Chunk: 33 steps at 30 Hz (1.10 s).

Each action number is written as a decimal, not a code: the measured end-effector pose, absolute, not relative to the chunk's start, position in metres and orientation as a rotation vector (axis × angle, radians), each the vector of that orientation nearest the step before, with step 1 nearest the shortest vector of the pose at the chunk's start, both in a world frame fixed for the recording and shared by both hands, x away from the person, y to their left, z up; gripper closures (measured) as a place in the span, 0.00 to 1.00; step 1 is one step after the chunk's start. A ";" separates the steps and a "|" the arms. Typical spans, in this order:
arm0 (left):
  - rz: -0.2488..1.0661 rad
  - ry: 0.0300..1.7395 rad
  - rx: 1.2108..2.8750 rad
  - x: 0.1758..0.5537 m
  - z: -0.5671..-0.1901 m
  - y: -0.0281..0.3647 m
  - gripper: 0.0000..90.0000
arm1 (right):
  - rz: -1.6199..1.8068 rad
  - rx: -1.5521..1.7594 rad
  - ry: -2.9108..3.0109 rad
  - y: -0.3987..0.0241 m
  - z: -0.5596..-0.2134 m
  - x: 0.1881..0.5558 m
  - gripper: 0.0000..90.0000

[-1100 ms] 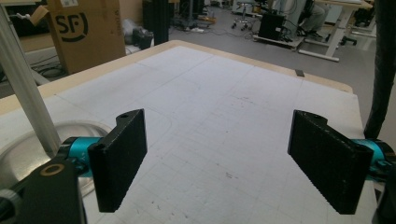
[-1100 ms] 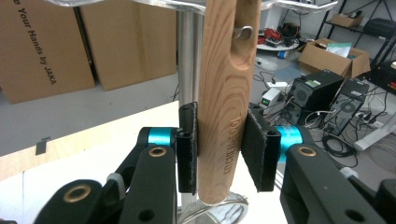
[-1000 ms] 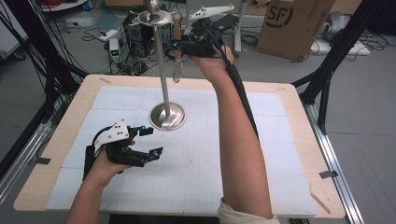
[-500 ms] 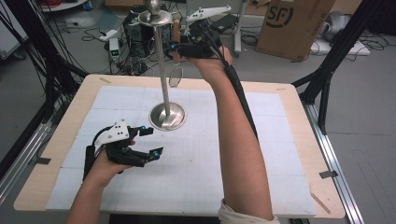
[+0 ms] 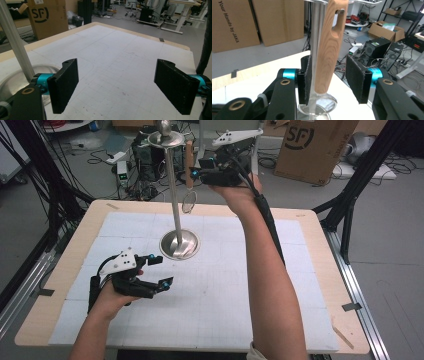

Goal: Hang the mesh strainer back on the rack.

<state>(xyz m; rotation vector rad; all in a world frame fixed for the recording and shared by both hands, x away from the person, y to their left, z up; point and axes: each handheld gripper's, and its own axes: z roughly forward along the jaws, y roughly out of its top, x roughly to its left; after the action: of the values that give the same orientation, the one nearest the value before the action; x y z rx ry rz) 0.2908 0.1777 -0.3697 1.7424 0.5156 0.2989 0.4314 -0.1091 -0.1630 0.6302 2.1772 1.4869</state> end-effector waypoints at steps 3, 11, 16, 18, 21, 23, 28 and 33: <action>0.298 0.519 1.737 0.291 -0.370 0.179 0.22 | 1.497 0.631 2.167 -0.119 -0.165 0.425 0.60; 0.297 0.530 1.727 0.292 -0.370 0.182 0.21 | 1.554 0.623 2.150 -0.146 -0.178 0.405 0.55; 0.300 0.537 1.724 0.293 -0.371 0.184 0.20 | 1.594 0.627 2.136 -0.159 -0.189 0.394 0.54; 0.304 0.545 1.723 0.294 -0.371 0.185 0.20 | 1.605 0.623 2.132 -0.163 -0.194 0.390 0.53; 0.302 0.551 1.718 0.295 -0.371 0.187 0.19 | 1.610 0.611 2.141 -0.165 -0.205 0.384 0.52; 0.304 0.553 1.715 0.295 -0.371 0.187 0.19 | 1.615 0.603 2.142 -0.167 -0.211 0.379 0.51; 0.310 0.543 1.715 0.294 -0.370 0.187 0.19 | 1.645 0.595 2.125 -0.173 -0.228 0.366 0.48; 0.310 0.551 1.727 0.295 -0.372 0.186 0.19 | 1.661 0.583 2.115 -0.178 -0.244 0.352 0.45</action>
<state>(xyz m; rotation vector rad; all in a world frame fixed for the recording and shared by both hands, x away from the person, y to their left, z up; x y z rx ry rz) 0.2946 0.1860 -0.3716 1.7274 0.5506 0.3098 0.3517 -0.1776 -0.2445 0.5828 2.1152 1.6605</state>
